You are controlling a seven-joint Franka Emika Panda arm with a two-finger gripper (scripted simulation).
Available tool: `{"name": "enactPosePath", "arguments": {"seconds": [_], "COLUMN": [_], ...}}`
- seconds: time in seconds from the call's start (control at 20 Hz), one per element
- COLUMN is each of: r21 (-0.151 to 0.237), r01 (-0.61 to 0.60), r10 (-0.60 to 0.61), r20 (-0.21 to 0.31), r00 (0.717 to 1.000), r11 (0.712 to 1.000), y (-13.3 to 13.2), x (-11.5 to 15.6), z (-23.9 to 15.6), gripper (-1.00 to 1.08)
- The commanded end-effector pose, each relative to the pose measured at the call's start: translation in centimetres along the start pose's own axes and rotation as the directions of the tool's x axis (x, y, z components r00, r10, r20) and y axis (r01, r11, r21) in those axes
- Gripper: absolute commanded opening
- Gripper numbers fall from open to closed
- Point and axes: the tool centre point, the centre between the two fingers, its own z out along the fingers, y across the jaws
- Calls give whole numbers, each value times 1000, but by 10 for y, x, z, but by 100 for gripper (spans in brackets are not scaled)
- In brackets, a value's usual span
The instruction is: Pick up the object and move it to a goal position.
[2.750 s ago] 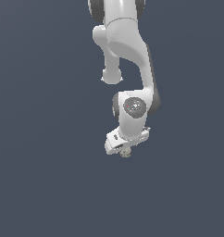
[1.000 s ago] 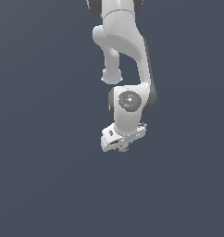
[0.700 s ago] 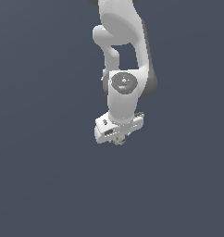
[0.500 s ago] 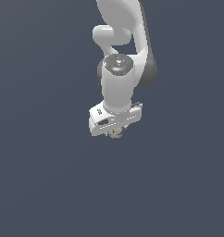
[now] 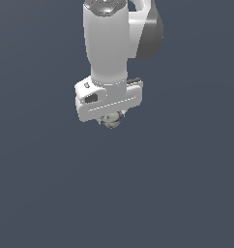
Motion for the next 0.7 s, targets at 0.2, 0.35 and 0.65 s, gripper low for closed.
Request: {"name": "enactPosePath", "arguments": {"seconds": [0.2,0.35,0.65], "r21": [0,0,0], "r01": [1,1,0], "r10": [-1,-1,0], "r20": [0,0,0], "r00": [1000,1000,1000], "r11": [1000,1000,1000], "y": [11,13,14], "x": [-8,-10,-9], "z": [-37,-45,-46], "gripper": [-100,-100,-100]}}
